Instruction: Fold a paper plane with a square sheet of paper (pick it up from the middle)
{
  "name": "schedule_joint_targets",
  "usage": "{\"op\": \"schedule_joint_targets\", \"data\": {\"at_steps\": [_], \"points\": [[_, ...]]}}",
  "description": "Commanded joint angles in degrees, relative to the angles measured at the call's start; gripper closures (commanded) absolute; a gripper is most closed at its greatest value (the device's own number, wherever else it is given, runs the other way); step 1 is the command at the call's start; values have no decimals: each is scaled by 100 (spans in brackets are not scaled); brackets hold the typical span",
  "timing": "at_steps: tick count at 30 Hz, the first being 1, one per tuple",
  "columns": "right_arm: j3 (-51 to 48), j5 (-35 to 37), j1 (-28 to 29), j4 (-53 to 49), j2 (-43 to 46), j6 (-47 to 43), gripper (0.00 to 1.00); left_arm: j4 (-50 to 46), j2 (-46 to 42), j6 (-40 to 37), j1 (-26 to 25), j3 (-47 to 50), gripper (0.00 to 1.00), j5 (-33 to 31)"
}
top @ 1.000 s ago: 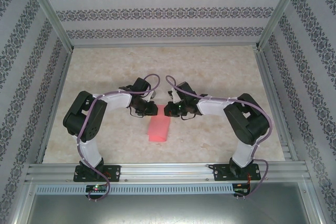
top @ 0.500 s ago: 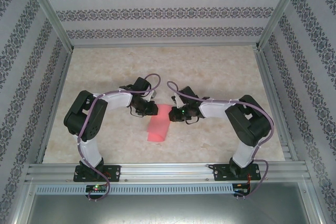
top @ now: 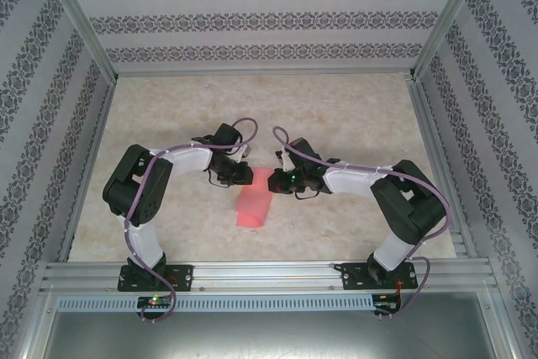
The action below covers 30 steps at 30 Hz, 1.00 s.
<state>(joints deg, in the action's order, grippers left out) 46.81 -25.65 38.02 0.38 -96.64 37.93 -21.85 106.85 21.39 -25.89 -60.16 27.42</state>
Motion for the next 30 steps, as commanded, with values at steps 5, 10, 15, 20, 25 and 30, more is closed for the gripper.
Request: {"op": "schedule_joint_targets", "data": {"at_steps": [5, 10, 15, 20, 25, 30], "points": [[101, -193, 280, -154, -499, -97, 98, -338, 763, -191, -13, 327, 75, -1181], [-109, -81, 337, -634, -455, -332, 98, -382, 759, -221, -13, 313, 75, -1248], [-604, -36, 433, -690, -221, -292, 99, -399, 769, -212, -13, 305, 75, -1267], [-980, 16, 582, -671, -56, -152, 99, -443, 794, -231, -13, 268, 75, -1265], [-1023, 52, 593, -628, 590, 94, 99, -435, 803, -229, -13, 272, 75, -1228], [-813, 46, 526, -180, 1117, 478, 98, -421, 786, -226, -13, 267, 75, -1200]]}}
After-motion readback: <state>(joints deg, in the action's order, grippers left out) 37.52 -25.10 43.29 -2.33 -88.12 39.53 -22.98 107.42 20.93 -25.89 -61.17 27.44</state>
